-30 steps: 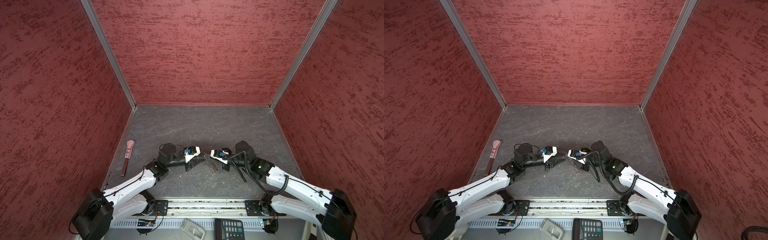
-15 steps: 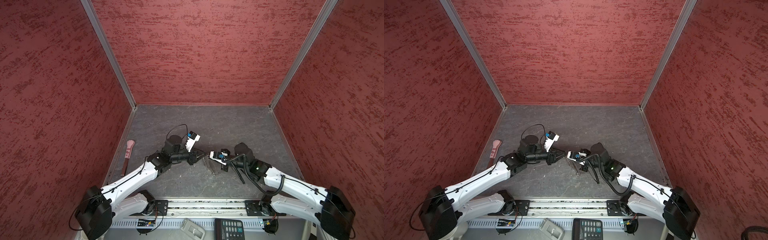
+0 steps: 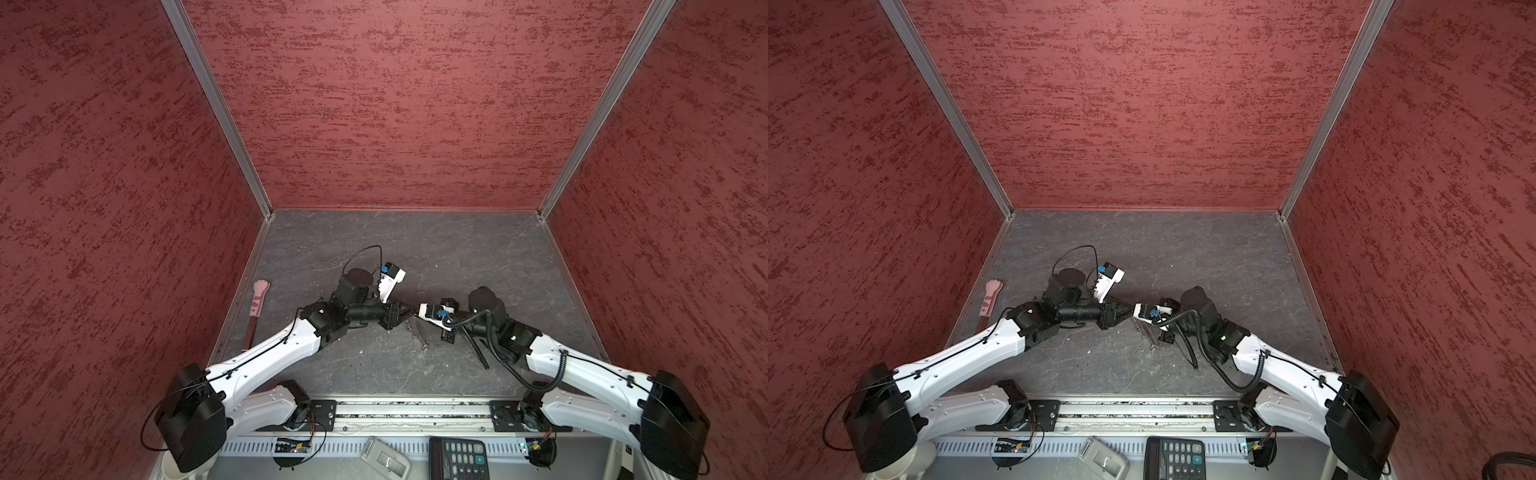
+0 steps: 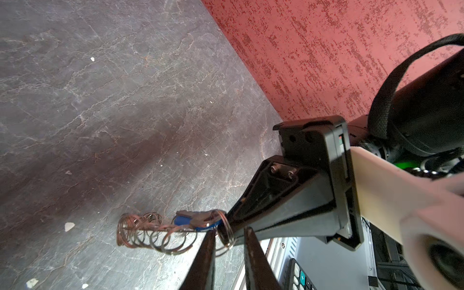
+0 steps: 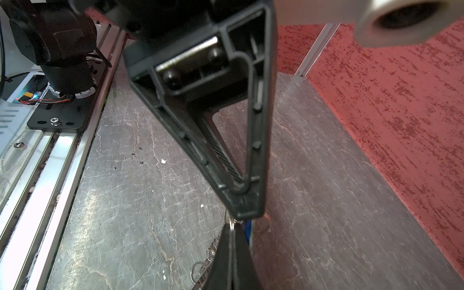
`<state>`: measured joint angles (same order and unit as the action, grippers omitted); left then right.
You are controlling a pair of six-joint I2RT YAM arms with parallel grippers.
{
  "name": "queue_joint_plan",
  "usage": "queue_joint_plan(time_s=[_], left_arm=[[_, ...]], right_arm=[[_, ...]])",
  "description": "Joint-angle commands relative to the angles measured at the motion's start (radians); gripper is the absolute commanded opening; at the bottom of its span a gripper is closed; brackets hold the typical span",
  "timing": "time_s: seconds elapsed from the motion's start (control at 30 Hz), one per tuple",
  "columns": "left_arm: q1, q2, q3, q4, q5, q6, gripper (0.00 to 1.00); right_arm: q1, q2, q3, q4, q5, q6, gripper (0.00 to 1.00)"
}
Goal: Attach keys to a key ring
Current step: Insert the key into the keyring.
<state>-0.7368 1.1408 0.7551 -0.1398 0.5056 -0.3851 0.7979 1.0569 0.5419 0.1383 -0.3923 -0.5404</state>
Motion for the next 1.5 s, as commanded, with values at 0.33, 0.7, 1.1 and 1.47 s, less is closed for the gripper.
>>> queue_joint_plan(time_s=[0.33, 0.7, 1.1, 1.47], left_arm=[[-0.019, 0.027, 0.053, -0.07, -0.062, 0.035, 0.1], [0.014, 0.006, 0.033, -0.053, -0.099, 0.029, 0.01], [0.04, -0.005, 0.007, -0.026, -0.067, 0.02, 0.12], [0.064, -0.137, -0.122, 0.187, 0.032, 0.036, 0.32]], right_arm=[[0.014, -0.019, -0.01, 0.053, 0.05, -0.029, 0.0], [0.014, -0.086, -0.05, 0.098, 0.064, -0.002, 0.0], [0.011, -0.109, -0.153, 0.409, 0.042, 0.146, 0.0], [-0.021, -0.083, -0.201, 0.537, -0.051, 0.256, 0.0]])
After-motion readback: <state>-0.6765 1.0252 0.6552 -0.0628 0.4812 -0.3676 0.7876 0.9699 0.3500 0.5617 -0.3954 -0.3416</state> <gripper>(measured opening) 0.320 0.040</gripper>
